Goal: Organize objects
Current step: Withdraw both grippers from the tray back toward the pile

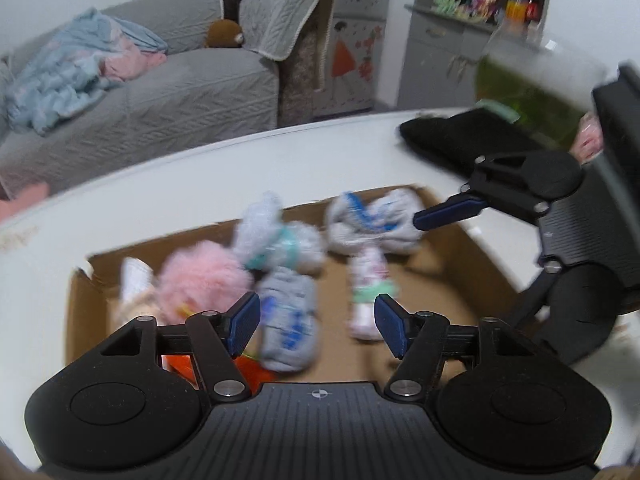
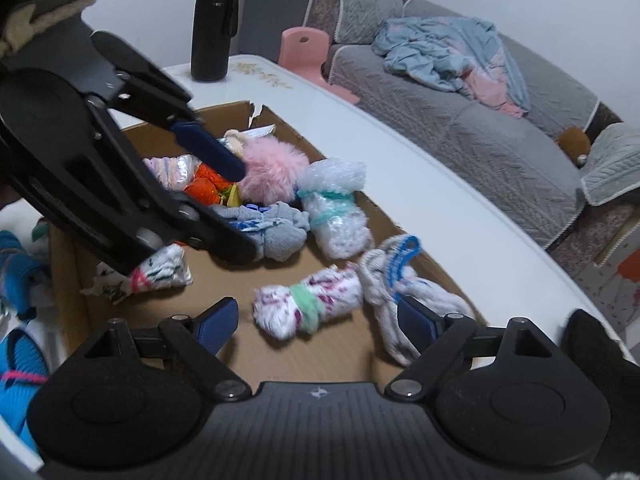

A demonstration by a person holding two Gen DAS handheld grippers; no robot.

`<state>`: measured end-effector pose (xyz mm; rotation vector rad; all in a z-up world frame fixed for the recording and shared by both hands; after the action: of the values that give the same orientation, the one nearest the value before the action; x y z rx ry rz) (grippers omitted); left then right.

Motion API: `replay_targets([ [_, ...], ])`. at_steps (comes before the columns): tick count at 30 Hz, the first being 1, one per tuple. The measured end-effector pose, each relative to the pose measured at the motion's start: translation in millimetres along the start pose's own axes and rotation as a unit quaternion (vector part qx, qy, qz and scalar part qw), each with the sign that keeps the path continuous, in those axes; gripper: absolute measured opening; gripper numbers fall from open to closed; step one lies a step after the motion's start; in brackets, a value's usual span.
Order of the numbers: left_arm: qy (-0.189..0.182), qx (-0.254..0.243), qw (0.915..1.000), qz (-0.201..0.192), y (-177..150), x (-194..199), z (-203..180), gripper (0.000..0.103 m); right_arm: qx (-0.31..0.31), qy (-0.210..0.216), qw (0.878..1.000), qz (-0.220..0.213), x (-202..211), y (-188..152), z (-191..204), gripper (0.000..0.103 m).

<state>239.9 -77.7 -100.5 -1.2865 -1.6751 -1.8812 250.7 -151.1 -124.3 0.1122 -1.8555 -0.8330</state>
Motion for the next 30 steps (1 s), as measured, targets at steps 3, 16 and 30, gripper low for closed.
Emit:
replay_targets([
  [3,-0.066,0.025,0.9974,0.016,-11.4,7.5,-20.9,0.069,-0.006,-0.017,1.0,-0.011,17.6,-5.0,-6.9,0.089],
  [16,0.003,0.086,0.991,0.103,-66.5,2.1,19.1,0.071,-0.038,-0.024,0.999,-0.03,47.1,-23.4,-2.9,0.09],
  [30,0.029,0.041,0.9987,0.0,-73.6,70.3,5.7,0.082,-0.196,-0.046,0.975,-0.098,104.5,-57.9,45.7,0.102],
])
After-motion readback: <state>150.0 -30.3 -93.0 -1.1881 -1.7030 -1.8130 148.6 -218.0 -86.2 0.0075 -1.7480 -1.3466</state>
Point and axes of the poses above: each gripper's, at about its wrist camera, not at the fingertips, and x roughly against the way its jaws point, z to its left, y to its top, the point moved 10 cm from there along -x, roughly the way its jaws point, and after that the axes turned 5 degrees about z, right-handed, at the moved point
